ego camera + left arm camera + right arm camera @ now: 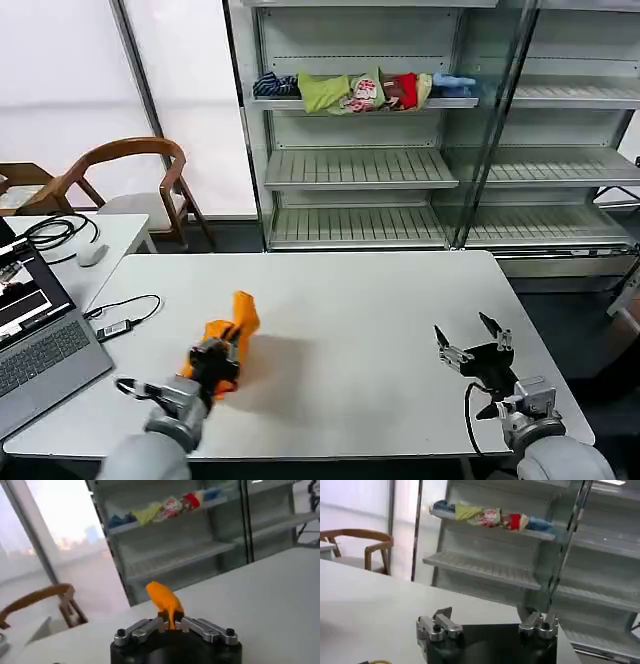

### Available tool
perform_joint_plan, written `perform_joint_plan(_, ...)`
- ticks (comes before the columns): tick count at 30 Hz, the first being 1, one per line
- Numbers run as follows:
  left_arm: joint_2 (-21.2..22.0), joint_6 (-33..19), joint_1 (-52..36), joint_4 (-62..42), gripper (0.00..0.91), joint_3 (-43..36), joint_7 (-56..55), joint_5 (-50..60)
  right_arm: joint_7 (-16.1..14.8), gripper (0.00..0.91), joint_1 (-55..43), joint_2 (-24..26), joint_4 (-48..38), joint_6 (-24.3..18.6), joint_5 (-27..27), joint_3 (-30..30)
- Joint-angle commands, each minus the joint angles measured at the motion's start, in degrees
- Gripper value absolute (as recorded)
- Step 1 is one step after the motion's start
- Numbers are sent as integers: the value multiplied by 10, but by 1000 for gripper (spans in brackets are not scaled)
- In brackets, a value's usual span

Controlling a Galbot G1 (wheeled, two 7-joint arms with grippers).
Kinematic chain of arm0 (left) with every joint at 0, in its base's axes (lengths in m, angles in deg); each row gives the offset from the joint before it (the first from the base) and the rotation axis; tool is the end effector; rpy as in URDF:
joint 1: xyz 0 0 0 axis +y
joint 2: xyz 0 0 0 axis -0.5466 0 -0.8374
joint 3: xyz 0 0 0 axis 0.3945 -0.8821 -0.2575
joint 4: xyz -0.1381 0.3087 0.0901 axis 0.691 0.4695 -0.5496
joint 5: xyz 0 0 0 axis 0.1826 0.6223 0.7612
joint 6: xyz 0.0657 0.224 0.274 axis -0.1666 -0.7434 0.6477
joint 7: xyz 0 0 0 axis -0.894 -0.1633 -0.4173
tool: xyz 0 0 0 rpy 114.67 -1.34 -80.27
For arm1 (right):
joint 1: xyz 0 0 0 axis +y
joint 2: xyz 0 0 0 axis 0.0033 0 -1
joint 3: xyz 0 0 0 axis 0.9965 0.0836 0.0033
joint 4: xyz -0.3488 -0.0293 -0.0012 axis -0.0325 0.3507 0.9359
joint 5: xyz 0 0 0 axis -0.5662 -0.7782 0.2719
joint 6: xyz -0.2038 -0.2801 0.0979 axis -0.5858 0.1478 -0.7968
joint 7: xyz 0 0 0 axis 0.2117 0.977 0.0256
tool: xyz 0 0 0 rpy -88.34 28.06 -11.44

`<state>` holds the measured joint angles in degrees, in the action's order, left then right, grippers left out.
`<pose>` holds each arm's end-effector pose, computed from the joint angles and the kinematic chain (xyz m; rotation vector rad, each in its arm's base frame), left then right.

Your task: Fold and organize the clothes.

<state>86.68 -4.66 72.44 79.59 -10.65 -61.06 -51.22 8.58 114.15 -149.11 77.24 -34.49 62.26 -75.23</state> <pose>0.2251 0.0040 -0.2207 -0.3021 -2.8297 -0.3818 0.2156 -0.0816 -0.2067 0.2096 -2.9043 0.3275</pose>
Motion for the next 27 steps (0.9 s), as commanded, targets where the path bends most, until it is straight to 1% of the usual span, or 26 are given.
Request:
perform_joint_plan(1, 118, -15, -42, -27, 20, -182, -75, 12, 1, 907, 21, 3, 13, 1, 0, -16)
perform_joint_plan(2, 122, -14, -42, -36, 30, -190, -75, 12, 2, 907, 19, 2, 12, 0, 0, -16)
perform_joint_plan(4, 133, -16, -55, -55, 20, -193, -76, 12, 6, 907, 16, 1, 12, 0, -2, -14)
perform_joint_plan(7, 154, -26, -95, -96, 30, -184, -92, -12, 11, 907, 11, -1, 16, 1, -2, -7)
perform_joint_plan(8, 158, -28, -111, -107, 30, -181, -100, -36, 13, 907, 8, -3, 18, 3, -5, -3)
perform_joint_plan(10, 158, -34, -130, -129, 20, -179, -104, -51, 13, 907, 2, -6, 18, 3, -11, 5)
perform_joint_plan(11, 158, -36, -142, -140, 30, -179, -107, -60, 14, 907, -1, -8, 17, 3, -13, 8)
perform_joint_plan(13, 157, -36, -150, -146, 20, -179, -107, -70, 18, 907, -6, -11, 16, 3, -19, 15)
perform_joint_plan(14, 157, -37, -153, -147, 30, -180, -108, -81, 18, 907, -6, -12, 16, 3, -20, 16)
perform_joint_plan(15, 154, -38, -151, -142, 101, -184, -107, -94, 20, 907, -8, -13, 16, 3, -21, 19)
perform_joint_plan(16, 151, -38, -145, -135, 534, -190, -104, -101, 22, 907, -10, -14, 16, 4, -22, 20)
perform_joint_plan(17, 146, -42, -137, -122, 907, -196, -94, -110, 23, 907, -12, -14, 15, 4, -25, 21)
perform_joint_plan(19, 137, -53, -122, -97, 907, -211, -69, -124, 39, 907, -16, -14, 15, 1, -26, 25)
perform_joint_plan(22, 143, -70, -120, -88, 907, -232, -54, -126, 49, 907, -30, -16, 11, 4, -20, 26)
perform_joint_plan(27, 165, -86, -142, -121, 907, -243, -42, -131, 47, 907, -41, -16, -3, -4, -20, 21)
